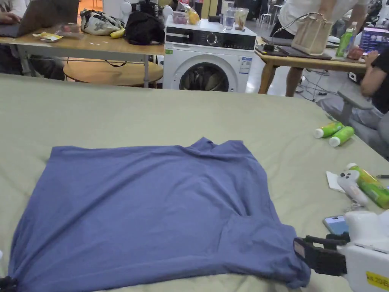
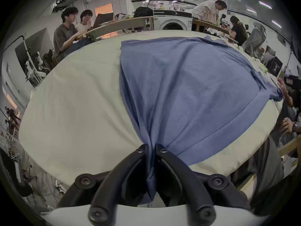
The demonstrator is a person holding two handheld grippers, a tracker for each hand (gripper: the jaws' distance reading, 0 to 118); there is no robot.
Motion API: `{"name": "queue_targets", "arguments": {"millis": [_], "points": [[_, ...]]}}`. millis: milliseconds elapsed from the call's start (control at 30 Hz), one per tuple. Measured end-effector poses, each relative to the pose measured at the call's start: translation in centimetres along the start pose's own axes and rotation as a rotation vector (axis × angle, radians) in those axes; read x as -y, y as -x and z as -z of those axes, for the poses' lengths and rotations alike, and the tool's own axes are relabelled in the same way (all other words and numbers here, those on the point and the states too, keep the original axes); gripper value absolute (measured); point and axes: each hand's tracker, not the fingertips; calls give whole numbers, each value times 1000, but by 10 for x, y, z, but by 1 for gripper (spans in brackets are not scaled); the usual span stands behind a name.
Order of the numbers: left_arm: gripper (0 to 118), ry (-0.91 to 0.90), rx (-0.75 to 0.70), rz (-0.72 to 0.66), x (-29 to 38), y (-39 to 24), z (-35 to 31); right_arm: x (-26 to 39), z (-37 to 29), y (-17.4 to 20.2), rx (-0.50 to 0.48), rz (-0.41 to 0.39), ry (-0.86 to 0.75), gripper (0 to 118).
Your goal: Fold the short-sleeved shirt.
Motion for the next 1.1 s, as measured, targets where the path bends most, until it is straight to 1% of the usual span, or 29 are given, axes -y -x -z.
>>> {"name": "queue_targets", "arguments": {"millis": [67, 133, 167, 200, 267, 300, 333, 367, 400, 433, 467, 567, 633, 700, 767, 833, 867, 933, 967, 1033, 1067, 1100], "points": [[3, -4, -6, 5, 1, -2, 1, 10, 6, -7, -58, 50, 43, 69], [3, -5, -8, -1, 0, -3, -1, 18, 15, -10, -77, 56, 69, 68], [3, -4, -8, -2, 0, -3, -1, 22, 23, -9, -92, 51, 87, 65], [3, -4, -6, -5, 0, -3, -2, 26, 30, -8, -122, 51, 109, 65], [3, -2, -1, -12, -1, -2, -4, 30, 44, -8, -155, 71, 133, 59], [3, -2, 3, -18, -1, -2, -4, 32, 52, -8, -170, 80, 157, 38], [3, -2, 7, -26, -1, -1, -5, 34, 58, -6, -164, 82, 171, 21], [3, -3, 11, -36, 0, 1, -5, 36, 63, -6, -158, 81, 182, 17], [3, -6, 17, -54, 1, 2, -5, 38, 68, -5, -148, 74, 197, 16], [3, -9, 22, -69, 1, 4, -5, 40, 70, -6, -137, 64, 196, 13], [3, -13, 28, -82, 2, 5, -6, 41, 68, -7, -148, 69, 191, 7], [3, -30, 57, -126, 6, 13, -5, 37, 60, -13, -176, 134, 142, 5], [3, -58, 99, -167, 8, 19, -9, 31, 53, -14, -168, 126, 123, 5], [3, -112, 159, -259, 4, 29, -23, 17, 45, -13, -166, 110, 60, 5], [3, -171, 233, -323, -9, 40, -35, -2, 42, -12, -177, 104, 18, 5], [3, -202, 224, -322, -37, 50, -38, -26, 50, -11, -174, 91, -3, 5], [3, -230, 197, -300, -51, 53, -38, -41, 58, -9, -155, 78, -17, 5], [3, -226, 190, -293, -83, 59, -26, -69, 83, -6, -76, 68, -15, 5], [3, -214, 194, -293, -103, 65, -14, -84, 100, -4, -46, 65, -9, 5], [3, -153, 185, -291, -136, 72, 13, -108, 131, 3, -33, 73, 1, 5], [3, -152, 167, -299, -153, 73, 27, -120, 149, 6, -16, 76, 16, 5], [3, -128, 153, -295, -166, 72, 40, -129, 165, 11, 26, 63, 22, 5]]}}
